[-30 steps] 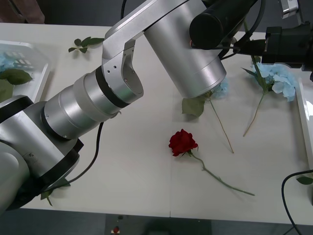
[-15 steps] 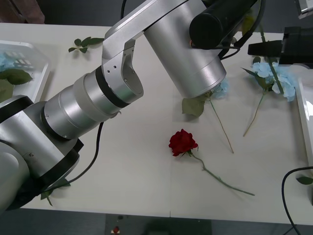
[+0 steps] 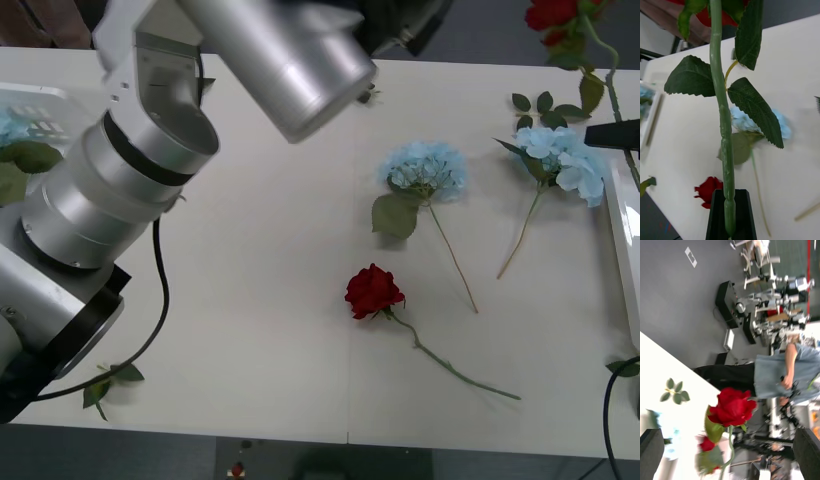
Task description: Put the red flowers into the right box and the blue flowers into the left box
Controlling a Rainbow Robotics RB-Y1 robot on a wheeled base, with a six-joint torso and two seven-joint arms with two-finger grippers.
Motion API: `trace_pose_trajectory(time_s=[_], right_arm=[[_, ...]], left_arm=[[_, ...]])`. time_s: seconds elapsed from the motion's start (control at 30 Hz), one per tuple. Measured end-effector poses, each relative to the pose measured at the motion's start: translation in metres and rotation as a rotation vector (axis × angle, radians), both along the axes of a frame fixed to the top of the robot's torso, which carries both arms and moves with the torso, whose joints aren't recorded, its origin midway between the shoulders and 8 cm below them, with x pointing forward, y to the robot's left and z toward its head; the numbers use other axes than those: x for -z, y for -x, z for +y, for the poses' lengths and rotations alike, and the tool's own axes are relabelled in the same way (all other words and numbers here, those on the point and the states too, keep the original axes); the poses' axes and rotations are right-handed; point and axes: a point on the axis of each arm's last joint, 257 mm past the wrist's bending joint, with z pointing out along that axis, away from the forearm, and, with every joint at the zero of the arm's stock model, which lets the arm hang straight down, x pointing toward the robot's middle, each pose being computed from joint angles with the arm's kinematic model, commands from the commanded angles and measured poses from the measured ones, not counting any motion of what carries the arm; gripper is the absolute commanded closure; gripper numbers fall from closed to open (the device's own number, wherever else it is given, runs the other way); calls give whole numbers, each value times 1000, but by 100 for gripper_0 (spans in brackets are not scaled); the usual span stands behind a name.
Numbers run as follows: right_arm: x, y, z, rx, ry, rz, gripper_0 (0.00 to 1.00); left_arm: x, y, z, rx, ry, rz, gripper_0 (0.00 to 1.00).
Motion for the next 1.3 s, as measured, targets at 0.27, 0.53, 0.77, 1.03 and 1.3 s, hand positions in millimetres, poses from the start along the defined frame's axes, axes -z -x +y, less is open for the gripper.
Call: trace_pose_trajectory(time_s=[0.27, 0.53, 0.77, 1.03, 1.3], right_arm=[[44, 18, -108, 278, 152, 124, 100], [76, 52, -191, 504, 305, 272, 100], [105, 90, -254, 675, 430, 368, 100], [122, 101, -302, 794, 563, 318, 100], [152, 77, -313, 825, 586, 256, 100]], left_arm=[[15, 17, 70, 95, -131, 56, 0], [58, 36, 134, 275, -475, -105, 0], [93, 49, 174, 393, -637, -283, 0], [115, 61, 198, 424, -644, -401, 0], [135, 70, 203, 451, -727, -556, 0]])
